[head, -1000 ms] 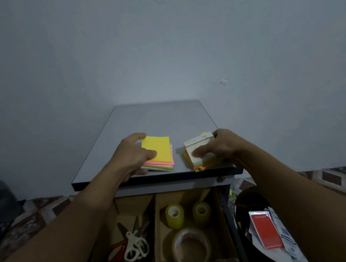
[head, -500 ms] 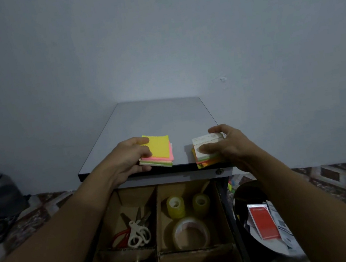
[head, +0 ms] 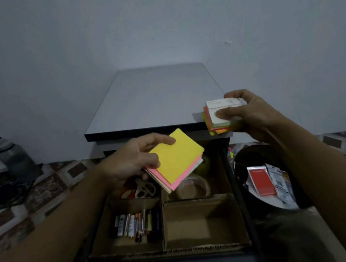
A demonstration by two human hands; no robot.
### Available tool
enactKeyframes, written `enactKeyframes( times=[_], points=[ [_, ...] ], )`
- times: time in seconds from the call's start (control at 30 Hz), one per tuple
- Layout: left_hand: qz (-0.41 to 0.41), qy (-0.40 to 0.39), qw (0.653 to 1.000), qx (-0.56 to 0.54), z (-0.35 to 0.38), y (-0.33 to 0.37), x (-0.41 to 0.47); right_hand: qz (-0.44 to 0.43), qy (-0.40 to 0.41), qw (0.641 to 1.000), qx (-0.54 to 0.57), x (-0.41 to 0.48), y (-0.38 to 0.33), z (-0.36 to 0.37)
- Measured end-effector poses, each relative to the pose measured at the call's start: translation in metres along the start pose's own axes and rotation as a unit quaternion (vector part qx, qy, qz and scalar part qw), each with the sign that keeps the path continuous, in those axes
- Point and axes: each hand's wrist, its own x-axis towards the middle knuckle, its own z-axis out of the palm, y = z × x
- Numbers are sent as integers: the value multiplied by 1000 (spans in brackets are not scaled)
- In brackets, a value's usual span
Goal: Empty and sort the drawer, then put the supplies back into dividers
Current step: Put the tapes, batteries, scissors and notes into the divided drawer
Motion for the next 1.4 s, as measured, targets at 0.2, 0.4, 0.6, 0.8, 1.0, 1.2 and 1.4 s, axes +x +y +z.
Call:
enactKeyframes(
  times=[0.2,0.4,0.6,0.8,1.0,1.2,1.4],
  points=[
    [-15,-135,988,74,44,-22,-8,2,-12,1000,-2,-20,5,-14],
    [-3,-224,953,205,74,-29,-6,-2,-7,1000,-15,-38,7,-24],
    [-10,-264,908,324,92,-34,-2,3,-14,1000,-3,-43,10,-23],
    [-50,-283,879,380,106,-58,2,1,-31,999,16,-44,11,-12],
    [-54,-256,898,352,100,-47,-9,8,-43,999,5,-46,12,-15],
    [-122,-264,848,443,107,-38,-9,22,-47,999,2,-46,15,-13],
    [-209,-290,852,383,117,-34,10,18,-51,999,6,-47,11,-12]
  ],
)
